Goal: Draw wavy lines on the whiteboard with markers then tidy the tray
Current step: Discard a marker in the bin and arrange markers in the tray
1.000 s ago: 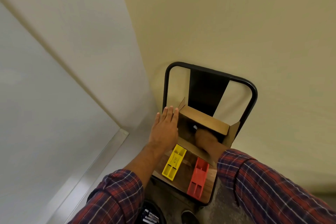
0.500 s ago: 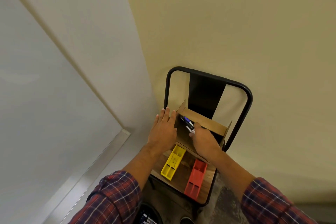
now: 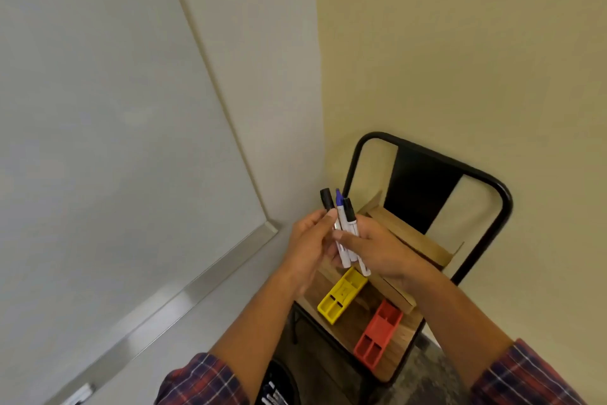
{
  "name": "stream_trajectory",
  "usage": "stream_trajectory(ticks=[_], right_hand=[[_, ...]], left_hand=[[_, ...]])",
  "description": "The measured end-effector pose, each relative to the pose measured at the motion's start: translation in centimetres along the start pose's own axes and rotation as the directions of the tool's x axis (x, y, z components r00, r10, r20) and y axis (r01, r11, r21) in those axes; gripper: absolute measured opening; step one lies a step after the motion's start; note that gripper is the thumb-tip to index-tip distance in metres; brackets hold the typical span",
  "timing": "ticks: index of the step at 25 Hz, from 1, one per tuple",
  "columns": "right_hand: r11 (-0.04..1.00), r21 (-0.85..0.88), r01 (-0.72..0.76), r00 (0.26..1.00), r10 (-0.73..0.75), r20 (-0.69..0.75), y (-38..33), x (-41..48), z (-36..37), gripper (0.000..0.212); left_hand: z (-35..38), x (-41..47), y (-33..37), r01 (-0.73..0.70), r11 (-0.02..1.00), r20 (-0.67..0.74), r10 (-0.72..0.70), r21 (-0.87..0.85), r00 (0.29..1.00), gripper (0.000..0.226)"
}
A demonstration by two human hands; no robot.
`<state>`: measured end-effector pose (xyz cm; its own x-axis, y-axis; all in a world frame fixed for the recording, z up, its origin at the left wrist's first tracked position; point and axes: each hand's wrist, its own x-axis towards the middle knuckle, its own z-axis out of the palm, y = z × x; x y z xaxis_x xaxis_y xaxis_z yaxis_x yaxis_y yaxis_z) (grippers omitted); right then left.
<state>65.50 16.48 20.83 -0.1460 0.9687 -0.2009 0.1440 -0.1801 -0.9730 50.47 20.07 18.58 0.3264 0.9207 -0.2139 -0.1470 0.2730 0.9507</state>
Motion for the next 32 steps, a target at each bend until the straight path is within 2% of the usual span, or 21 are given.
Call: stream_trajectory(ticks=[2,4,7,11,16,19,22,26,32], right_hand=[[1.0,0.004,0.024,0.994,-0.024,0.111,0.9,0.7,1.7,0.013],[0.999,-0.024,0.029,0.982,-0.024,0.187,2.0,1.3,3.5,0.019],[0.997,-0.056,-0.056,0.959,0.069,0.274,3.8,2.1,6.6,0.025],[0.984,-0.04,-0.175,0.9,0.177,0.399,3.9,2.4,11.5,0.016],[0.952,-0.11,-0.287,0.83,0.305,0.468,3.5,3.0,17.9,0.029],[0.935,-0.164,-0.316,0.802,0.355,0.48,3.3,3.3,21.5,0.028],[0.917,-0.292,-0.27,0.801,0.383,0.46,3.2,3.8,26.0,0.024],[0.859,-0.487,-0.159,0.842,0.375,0.387,3.7,4.9,32.5,0.02],[0.762,-0.643,0.076,0.898,0.227,0.376,6.4,7.3,43.4,0.018]], left_hand=[[-2.0,-1.5,-0.8,0.111,0.973,0.044,-0.104,-0.202,0.994,0.043],[-3.9,-3.0,-2.1,0.136,0.953,0.042,-0.129,-0.273,0.991,0.047],[-6.5,-5.4,-4.1,0.113,0.919,-0.043,-0.139,-0.377,0.989,0.045],[-9.9,-8.2,-5.7,0.077,0.893,-0.195,-0.18,-0.443,0.964,0.033],[-15.2,-11.6,-6.7,0.025,0.842,-0.355,-0.254,-0.539,0.9,0.03],[-18.8,-13.8,-6.8,-0.031,0.817,-0.43,-0.271,-0.576,0.861,0.031],[-23.1,-16.8,-6.8,-0.084,0.788,-0.497,-0.298,-0.61,0.815,0.03],[-28.6,-21.2,-7.9,-0.184,0.713,-0.569,-0.348,-0.676,0.745,0.029],[-35.4,-26.6,-8.9,-0.263,0.659,-0.623,-0.398,-0.705,0.674,0.028]])
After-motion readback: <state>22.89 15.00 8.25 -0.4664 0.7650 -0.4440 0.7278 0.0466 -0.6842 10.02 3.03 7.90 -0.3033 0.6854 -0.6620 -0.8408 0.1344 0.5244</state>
